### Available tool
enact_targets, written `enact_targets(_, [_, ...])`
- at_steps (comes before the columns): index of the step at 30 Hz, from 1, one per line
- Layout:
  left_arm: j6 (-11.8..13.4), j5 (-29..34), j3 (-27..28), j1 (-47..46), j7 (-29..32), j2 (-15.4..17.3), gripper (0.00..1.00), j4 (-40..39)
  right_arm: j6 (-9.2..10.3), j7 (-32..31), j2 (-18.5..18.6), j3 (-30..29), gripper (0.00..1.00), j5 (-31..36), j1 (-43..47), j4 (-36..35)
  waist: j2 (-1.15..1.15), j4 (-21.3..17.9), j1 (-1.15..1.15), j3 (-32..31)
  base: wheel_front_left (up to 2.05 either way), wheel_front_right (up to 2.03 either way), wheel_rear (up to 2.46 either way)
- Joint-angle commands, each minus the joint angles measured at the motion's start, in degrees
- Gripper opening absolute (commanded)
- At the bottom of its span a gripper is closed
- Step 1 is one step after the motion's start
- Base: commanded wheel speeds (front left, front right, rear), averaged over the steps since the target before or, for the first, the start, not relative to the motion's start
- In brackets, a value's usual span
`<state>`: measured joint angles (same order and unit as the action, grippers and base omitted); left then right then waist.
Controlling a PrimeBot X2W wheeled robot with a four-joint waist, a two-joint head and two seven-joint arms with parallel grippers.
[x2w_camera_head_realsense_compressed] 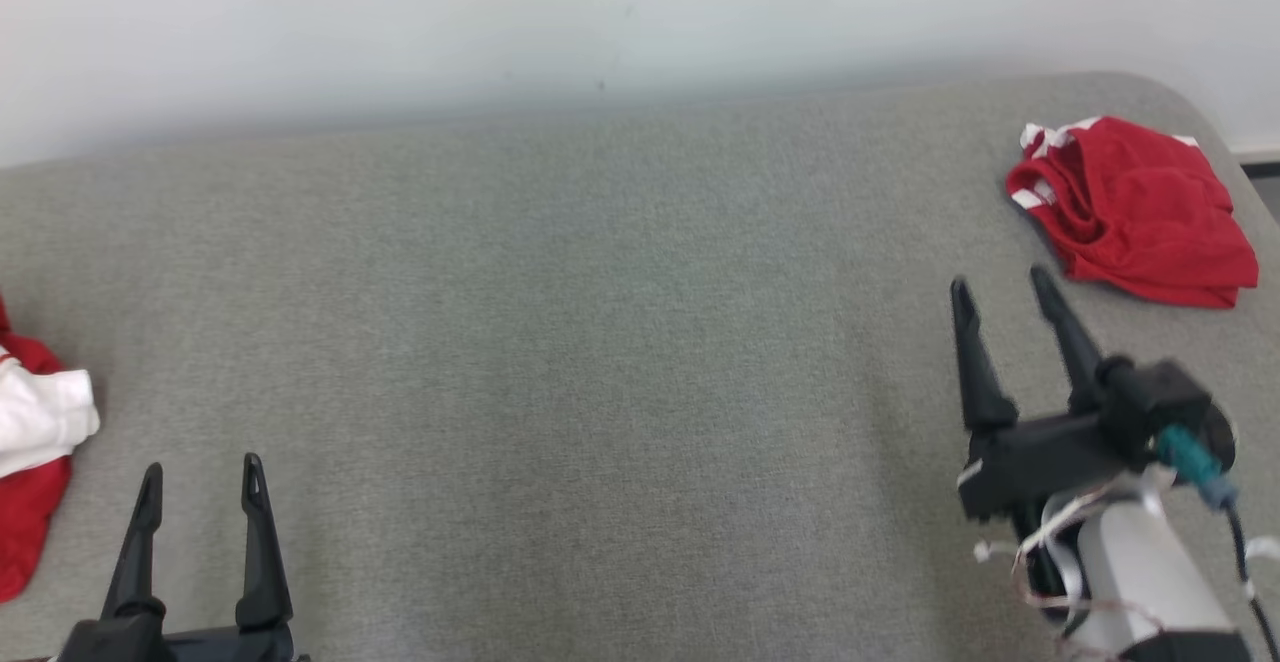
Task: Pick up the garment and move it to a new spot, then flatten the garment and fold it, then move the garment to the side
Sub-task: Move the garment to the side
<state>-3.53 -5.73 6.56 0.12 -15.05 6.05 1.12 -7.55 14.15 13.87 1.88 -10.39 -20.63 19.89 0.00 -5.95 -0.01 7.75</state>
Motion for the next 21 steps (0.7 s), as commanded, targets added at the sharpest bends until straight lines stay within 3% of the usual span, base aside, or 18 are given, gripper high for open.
enact_targets(1, [-0.1, 0.1, 0.2, 0.8, -0.2, -0.2, 1.0, 0.1, 0.15, 0.1, -0.7, -0.2, 1.0, 0.4, 1.5, -0.7, 0.0, 1.3, 0.01, -1.4, 0.0, 0.0, 0.0])
enact_targets(9, [-0.4, 0.5, 0.8, 2.3, -0.2, -0.8, 1.0, 1.5, 0.15, 0.7, -5.2, -2.3, 1.0, 1.3, 11.2, -5.5, 0.0, 2.1, 0.01, -3.8, 0.0, 0.0, 0.0])
enact_targets(21, [-0.9, 1.6, 0.7, 4.9, -0.2, -0.9, 1.0, 4.0, 0.15, 1.1, -8.8, -3.2, 1.0, 1.9, 19.6, -8.5, 0.0, 3.0, 0.01, -6.8, 0.0, 0.0, 0.0])
